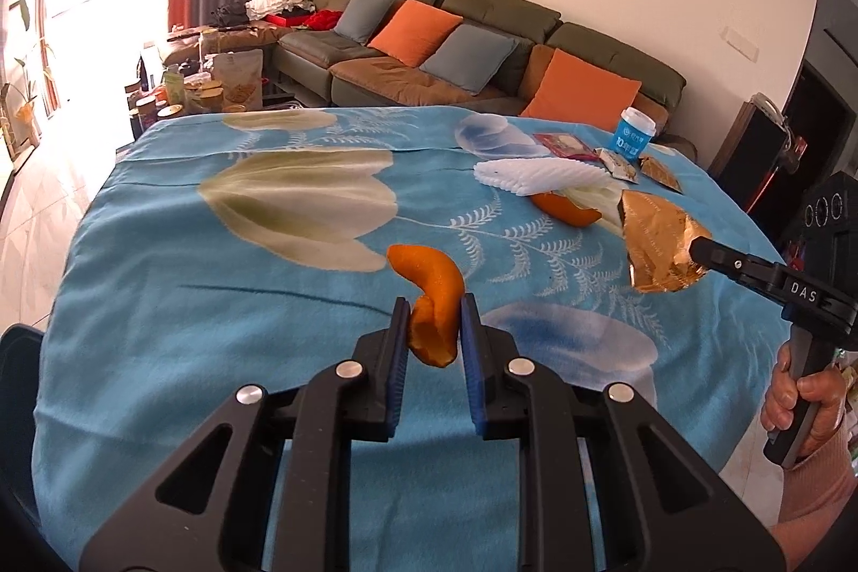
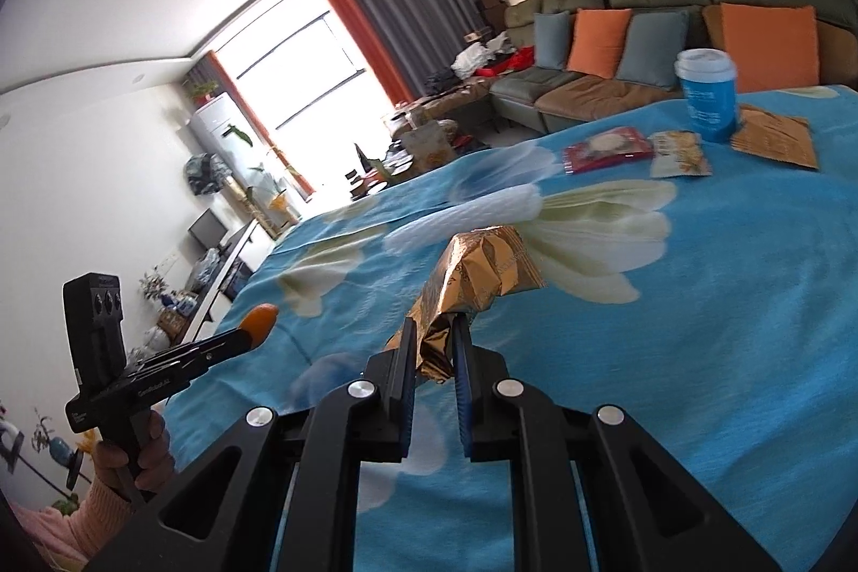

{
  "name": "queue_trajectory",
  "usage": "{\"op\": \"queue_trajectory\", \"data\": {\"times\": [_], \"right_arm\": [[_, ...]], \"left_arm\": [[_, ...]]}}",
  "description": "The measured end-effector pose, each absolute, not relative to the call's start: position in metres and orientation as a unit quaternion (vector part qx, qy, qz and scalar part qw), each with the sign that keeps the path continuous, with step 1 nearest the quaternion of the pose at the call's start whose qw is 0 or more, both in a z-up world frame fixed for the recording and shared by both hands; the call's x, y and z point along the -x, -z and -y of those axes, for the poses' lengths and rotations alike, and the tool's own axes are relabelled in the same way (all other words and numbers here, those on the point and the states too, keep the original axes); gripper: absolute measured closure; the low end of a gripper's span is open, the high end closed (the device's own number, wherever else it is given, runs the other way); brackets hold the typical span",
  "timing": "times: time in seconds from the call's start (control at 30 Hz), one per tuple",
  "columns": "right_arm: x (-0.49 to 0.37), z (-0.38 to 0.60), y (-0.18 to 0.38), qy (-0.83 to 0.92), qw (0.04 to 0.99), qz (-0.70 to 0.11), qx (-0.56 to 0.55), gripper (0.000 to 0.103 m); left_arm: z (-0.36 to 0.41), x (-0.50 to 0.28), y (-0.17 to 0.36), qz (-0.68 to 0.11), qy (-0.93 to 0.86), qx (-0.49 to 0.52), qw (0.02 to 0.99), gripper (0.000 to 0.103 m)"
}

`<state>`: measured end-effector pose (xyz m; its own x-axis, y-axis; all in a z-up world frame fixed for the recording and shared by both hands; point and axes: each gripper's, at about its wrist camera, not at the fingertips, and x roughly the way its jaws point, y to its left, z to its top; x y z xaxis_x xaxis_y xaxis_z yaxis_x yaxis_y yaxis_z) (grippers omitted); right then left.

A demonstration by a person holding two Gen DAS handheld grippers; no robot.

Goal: Collect trash
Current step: 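Lift the orange peel and gold foil and carry both toward the teal bin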

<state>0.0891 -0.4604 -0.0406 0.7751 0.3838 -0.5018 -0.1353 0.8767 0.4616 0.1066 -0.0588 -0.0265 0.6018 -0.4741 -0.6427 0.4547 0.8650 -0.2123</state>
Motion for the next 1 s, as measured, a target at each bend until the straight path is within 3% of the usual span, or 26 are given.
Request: {"op": "queue_trajectory", "data": {"times": [1.0], "right_arm": [[-0.111,0.349,0.041,-0.278,0.888,-0.328,-0.163,0.091]], "left_arm": [[-0.027,-0.051,0.007,-0.337,0.196,0.047,0.920,0.084]]}}
